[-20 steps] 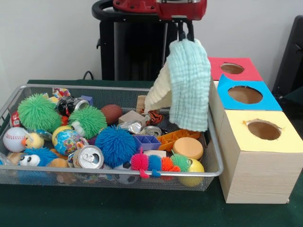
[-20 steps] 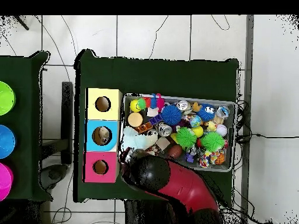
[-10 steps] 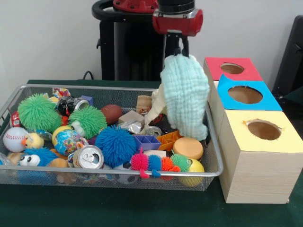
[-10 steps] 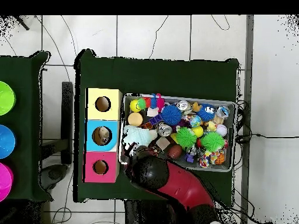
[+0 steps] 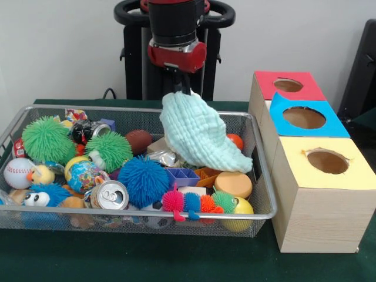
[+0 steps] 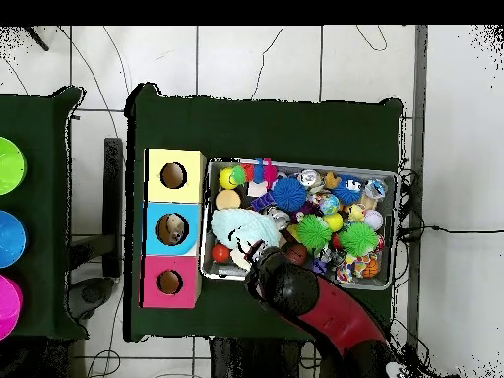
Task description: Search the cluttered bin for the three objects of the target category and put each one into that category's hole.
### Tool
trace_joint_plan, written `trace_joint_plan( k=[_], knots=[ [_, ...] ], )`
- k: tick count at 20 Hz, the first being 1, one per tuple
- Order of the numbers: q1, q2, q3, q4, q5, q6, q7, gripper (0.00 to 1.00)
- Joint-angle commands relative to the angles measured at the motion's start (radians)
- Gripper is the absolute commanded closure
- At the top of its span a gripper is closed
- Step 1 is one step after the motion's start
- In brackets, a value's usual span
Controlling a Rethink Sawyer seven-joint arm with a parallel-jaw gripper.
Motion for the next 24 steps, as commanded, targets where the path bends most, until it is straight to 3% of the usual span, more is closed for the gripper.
trace_joint_plan(
  k=[1,7,9,11,12,16,24],
  knots=[
    [-0.029,0.083,0.063,-0.065,-0.053,-0.064,0.080,1.00],
    [-0.037,0.055,0.065,-0.042,-0.071,-0.039,0.086,1.00],
    [-0.040,0.005,0.056,-0.025,-0.074,0.018,0.077,1.00],
    [-0.020,-0.115,-0.003,-0.036,-0.083,0.197,0.050,1.00],
    [0.004,-0.184,-0.056,-0.081,-0.108,0.351,0.036,1.00],
    [0.022,-0.285,-0.108,-0.180,-0.174,0.638,0.027,1.00],
    [-0.016,-0.350,-0.088,-0.240,-0.223,0.832,0.011,1.00]
  ],
)
